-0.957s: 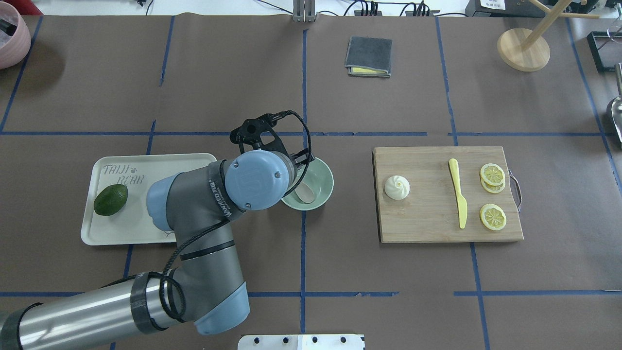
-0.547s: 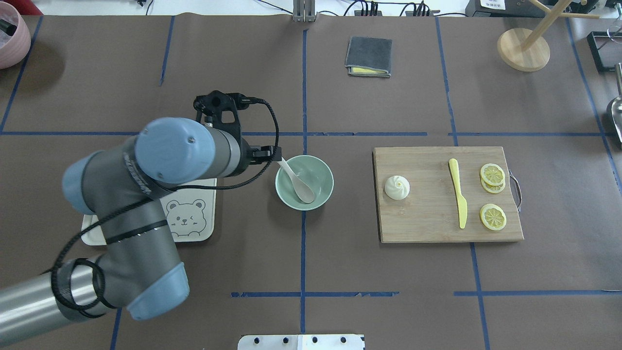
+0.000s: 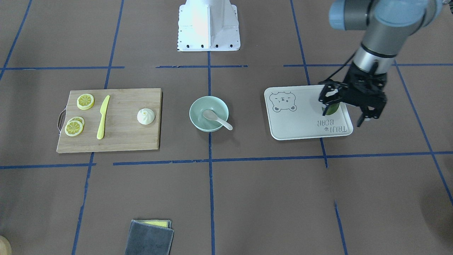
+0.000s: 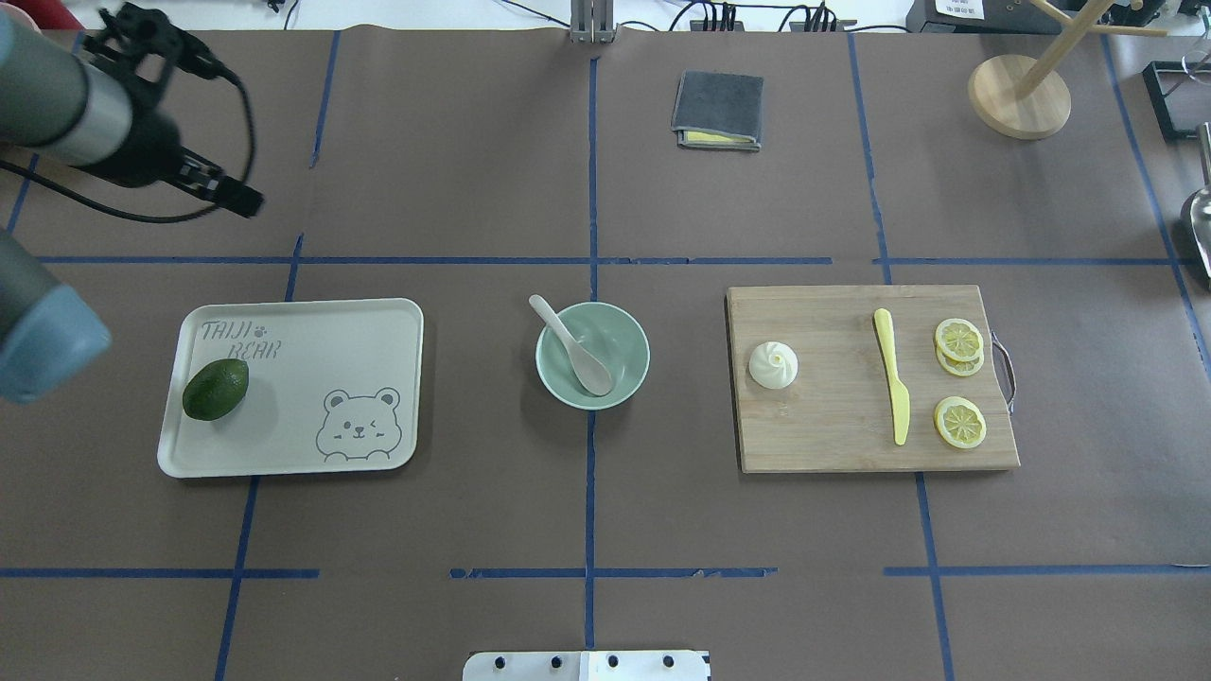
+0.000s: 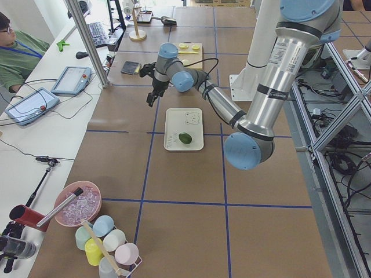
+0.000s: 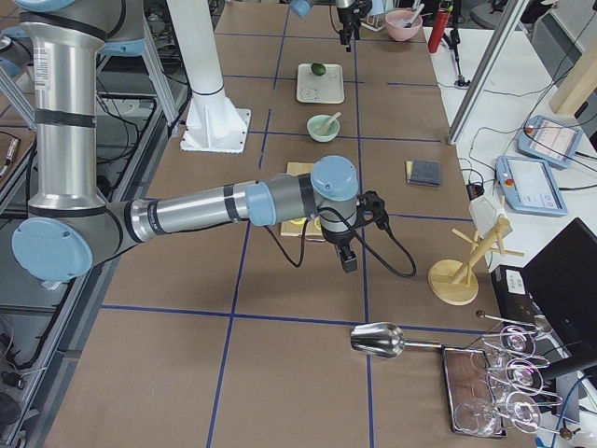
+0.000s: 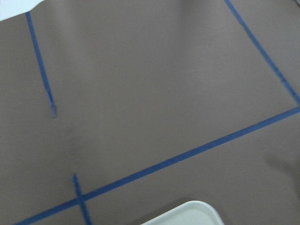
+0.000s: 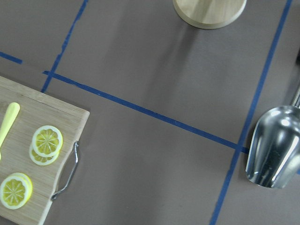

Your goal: Put spoon and bun in bowl

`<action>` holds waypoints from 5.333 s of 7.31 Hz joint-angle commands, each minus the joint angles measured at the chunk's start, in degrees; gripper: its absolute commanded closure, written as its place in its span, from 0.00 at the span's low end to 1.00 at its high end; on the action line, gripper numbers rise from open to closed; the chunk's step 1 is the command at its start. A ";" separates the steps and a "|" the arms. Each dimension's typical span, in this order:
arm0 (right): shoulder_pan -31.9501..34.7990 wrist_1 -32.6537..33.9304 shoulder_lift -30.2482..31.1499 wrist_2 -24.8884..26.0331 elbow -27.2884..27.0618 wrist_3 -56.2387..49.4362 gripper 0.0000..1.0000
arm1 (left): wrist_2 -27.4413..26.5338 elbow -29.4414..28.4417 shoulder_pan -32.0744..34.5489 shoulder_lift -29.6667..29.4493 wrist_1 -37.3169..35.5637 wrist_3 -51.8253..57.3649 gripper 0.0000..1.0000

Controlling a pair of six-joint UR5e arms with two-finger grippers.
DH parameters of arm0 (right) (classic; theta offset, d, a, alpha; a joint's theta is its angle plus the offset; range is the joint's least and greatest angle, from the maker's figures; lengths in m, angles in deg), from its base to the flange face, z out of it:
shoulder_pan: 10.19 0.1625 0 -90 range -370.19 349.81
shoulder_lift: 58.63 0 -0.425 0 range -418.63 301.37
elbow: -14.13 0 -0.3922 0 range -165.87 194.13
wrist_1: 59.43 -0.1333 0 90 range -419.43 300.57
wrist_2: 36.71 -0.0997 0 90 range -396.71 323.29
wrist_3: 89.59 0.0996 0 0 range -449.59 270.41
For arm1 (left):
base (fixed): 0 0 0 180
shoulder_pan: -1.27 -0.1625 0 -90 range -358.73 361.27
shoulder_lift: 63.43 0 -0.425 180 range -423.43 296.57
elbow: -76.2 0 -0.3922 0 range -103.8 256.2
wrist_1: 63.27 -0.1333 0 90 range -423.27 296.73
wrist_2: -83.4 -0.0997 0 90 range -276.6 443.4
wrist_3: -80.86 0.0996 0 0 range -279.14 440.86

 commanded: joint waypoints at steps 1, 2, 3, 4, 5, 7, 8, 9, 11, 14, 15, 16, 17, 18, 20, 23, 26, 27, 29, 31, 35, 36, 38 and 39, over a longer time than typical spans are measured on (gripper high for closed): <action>-7.13 -1.16 -1.41 -0.87 -3.96 8.70 0.00 | 8.77 -4.62 14.94 7.35 -0.31 18.12 0.00; -10.21 -5.52 -2.63 -0.17 -4.16 13.18 0.00 | 10.88 -5.16 20.39 12.87 -0.31 21.32 0.00; -13.64 -8.35 -3.69 1.92 -5.21 18.27 0.00 | 13.68 -5.51 23.58 17.97 -0.31 21.79 0.00; -17.85 -8.46 -3.70 4.90 -8.53 23.20 0.00 | 14.67 -5.60 24.57 21.33 -0.31 21.80 0.00; -22.15 -8.47 -4.05 7.89 -10.99 28.90 0.00 | 14.94 -5.69 25.88 24.41 0.39 21.88 0.00; -31.20 -8.46 -8.08 14.91 -10.67 39.46 0.00 | 14.94 -5.87 27.83 25.14 -1.97 21.53 0.00; -37.86 -8.73 -9.84 21.22 -9.28 44.73 0.00 | 14.94 -7.44 27.65 24.70 -1.63 21.53 0.00; -43.06 -8.82 -13.33 26.94 -6.91 50.78 0.00 | 14.94 -7.45 27.74 24.61 -1.45 21.45 0.00; -51.17 -8.73 -17.57 35.74 -2.78 55.93 0.00 | 14.94 -7.36 27.74 24.35 -1.28 21.27 0.00; -55.24 -8.82 -23.02 39.30 2.41 58.93 0.00 | 14.94 -7.19 27.65 24.35 -1.28 21.27 0.00; -55.68 -8.82 -23.04 40.43 2.60 58.93 0.01 | 14.94 -7.19 27.74 24.35 -1.28 21.27 0.00; -55.94 -8.73 -22.69 41.40 2.60 59.02 0.43 | 14.94 -7.10 27.74 24.44 -1.28 21.27 0.00; -56.03 -8.64 -22.60 41.41 2.69 59.02 0.81 | 14.94 -6.93 27.74 24.44 -1.28 21.27 0.00; -56.21 -8.64 -22.60 41.41 3.30 58.93 0.87 | 14.94 -6.92 27.74 24.44 -1.28 21.27 0.00; -56.21 -8.73 -23.03 41.41 4.36 59.02 0.90 | 14.94 -6.75 27.74 24.44 -1.28 21.27 0.00; -56.38 -8.29 -27.23 41.41 3.66 62.85 1.00 | 14.94 -6.49 27.74 24.35 -1.28 21.27 0.00; -57.17 -6.28 -41.43 41.49 10.47 73.05 1.00 | 15.03 -6.66 27.74 24.35 -1.28 21.27 0.00; -59.18 -2.87 -47.24 43.58 15.56 76.12 1.00 | 15.03 -6.49 27.74 24.35 -1.28 21.27 0.00; -62.44 -2.49 -47.39 47.64 16.66 77.99 0.04 | 15.03 -6.75 27.65 24.35 -1.28 21.27 0.00; -63.07 -1.53 -46.51 48.53 15.62 78.09 0.00 | 15.03 -6.66 27.74 24.35 -1.19 21.36 0.00; -48.54 5.42 -38.89 35.14 2.79 63.93 0.00 | 15.03 -6.75 27.65 24.35 -1.10 21.27 0.00; -41.43 5.51 -35.29 30.12 2.95 52.80 0.00 | 15.03 -6.66 27.74 24.61 -1.54 21.36 0.00; -26.57 5.77 -26.34 19.31 3.39 31.08 0.00 | 15.12 -7.19 27.74 25.05 -2.07 21.36 0.00; -20.32 5.77 -21.16 15.78 3.31 19.84 0.00 | 17.90 -7.54 27.74 25.31 -1.98 21.44 0.00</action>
